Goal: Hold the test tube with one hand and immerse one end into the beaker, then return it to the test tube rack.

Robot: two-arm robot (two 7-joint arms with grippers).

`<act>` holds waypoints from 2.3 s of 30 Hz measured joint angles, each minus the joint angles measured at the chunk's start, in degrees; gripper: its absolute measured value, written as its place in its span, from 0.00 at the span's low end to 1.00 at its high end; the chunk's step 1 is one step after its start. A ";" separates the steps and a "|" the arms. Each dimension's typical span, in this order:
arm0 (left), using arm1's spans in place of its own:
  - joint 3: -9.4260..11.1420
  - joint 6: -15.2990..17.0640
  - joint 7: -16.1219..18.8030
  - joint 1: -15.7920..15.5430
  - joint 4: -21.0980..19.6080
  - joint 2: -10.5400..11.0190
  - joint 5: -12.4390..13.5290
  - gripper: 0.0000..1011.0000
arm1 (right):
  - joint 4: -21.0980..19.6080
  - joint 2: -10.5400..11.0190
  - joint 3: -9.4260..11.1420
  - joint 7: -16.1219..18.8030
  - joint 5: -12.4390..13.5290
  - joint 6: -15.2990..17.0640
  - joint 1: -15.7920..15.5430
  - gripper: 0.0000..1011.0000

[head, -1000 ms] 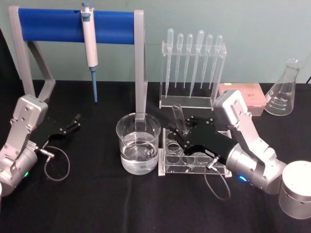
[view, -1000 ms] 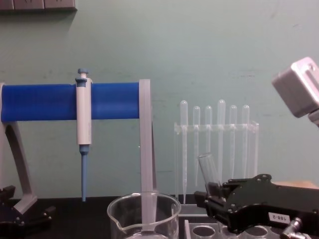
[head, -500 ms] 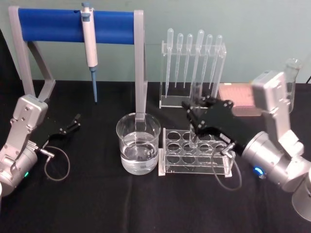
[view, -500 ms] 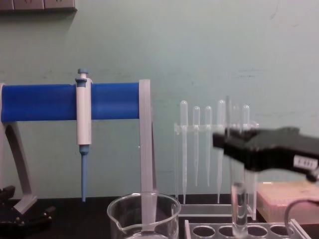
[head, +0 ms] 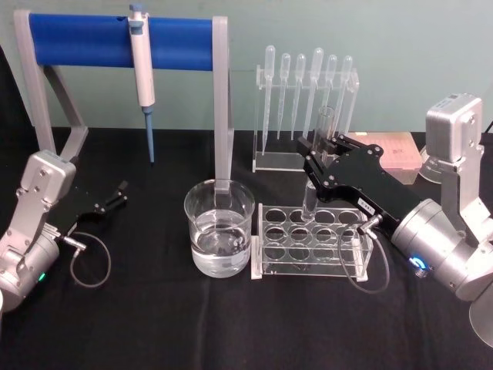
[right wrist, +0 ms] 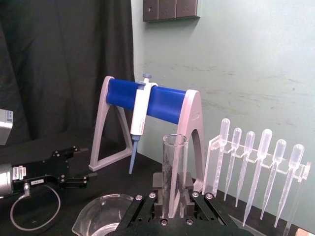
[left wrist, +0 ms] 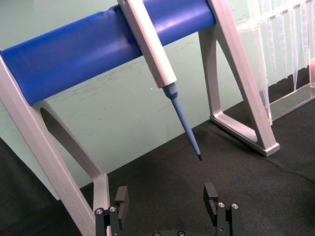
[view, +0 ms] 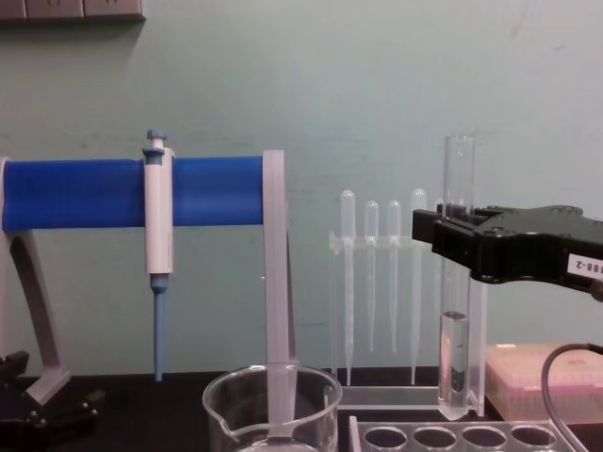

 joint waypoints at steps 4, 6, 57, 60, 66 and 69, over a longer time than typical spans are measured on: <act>0.00 0.00 0.00 0.00 0.00 0.00 0.00 0.99 | -0.02 0.01 -0.01 0.00 0.02 -0.04 0.01 0.22; 0.00 0.00 0.00 0.00 0.00 0.00 0.00 0.99 | -0.03 0.03 -0.02 0.00 0.03 -0.08 0.01 0.22; 0.00 0.00 0.00 0.00 0.00 0.00 0.00 0.99 | -0.04 0.09 -0.02 0.00 0.03 -0.24 0.01 0.22; 0.00 0.00 0.00 0.00 0.00 0.00 0.00 0.99 | -0.03 0.09 -0.02 0.00 0.03 -0.24 0.01 0.22; 0.00 0.00 0.00 0.00 0.00 0.00 0.00 0.99 | -0.04 0.08 -0.02 0.01 0.03 -0.24 0.01 0.22; 0.00 0.00 0.00 0.00 0.00 0.00 0.00 0.99 | -0.03 0.09 -0.02 0.00 0.03 -0.24 0.01 0.22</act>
